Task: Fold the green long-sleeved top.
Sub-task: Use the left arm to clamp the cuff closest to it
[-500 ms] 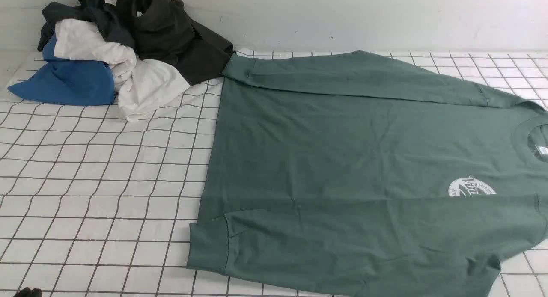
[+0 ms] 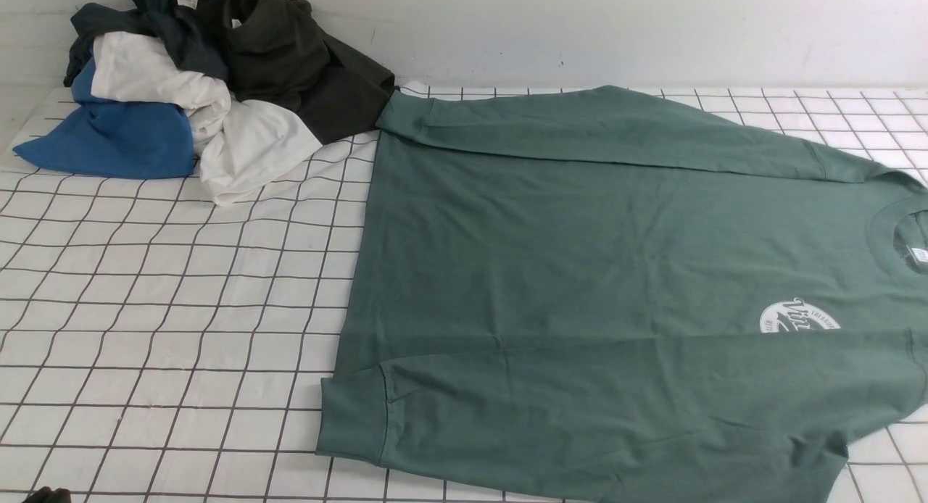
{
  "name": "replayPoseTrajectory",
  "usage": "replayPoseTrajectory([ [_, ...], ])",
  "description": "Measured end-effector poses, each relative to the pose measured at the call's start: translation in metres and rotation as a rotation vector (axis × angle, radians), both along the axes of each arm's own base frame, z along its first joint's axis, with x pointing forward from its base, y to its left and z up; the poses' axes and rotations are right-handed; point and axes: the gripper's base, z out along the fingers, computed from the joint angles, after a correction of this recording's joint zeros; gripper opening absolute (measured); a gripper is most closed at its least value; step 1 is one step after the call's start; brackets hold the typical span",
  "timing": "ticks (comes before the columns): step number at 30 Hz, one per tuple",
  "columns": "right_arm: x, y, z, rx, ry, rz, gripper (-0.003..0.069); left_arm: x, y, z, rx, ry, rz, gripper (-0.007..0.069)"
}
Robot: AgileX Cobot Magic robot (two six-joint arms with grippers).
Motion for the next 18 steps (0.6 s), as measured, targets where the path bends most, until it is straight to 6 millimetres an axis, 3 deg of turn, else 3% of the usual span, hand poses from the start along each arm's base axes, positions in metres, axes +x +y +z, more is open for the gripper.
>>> replayPoseTrajectory([
  [13,0.0,0.0,0.0,0.0,0.0,0.0,-0.0014,0.001,0.0,0.003,-0.001,-0.037,0.004,0.0015],
  [17,0.0,-0.001,0.001,-0.039,-0.003,0.002,-0.0014,0.004,0.001,0.015,-0.014,-0.173,0.02,0.0015],
  [18,0.001,-0.001,0.002,-0.059,-0.026,0.004,-0.0014,0.004,0.003,0.024,-0.024,-0.28,0.032,0.0015],
])
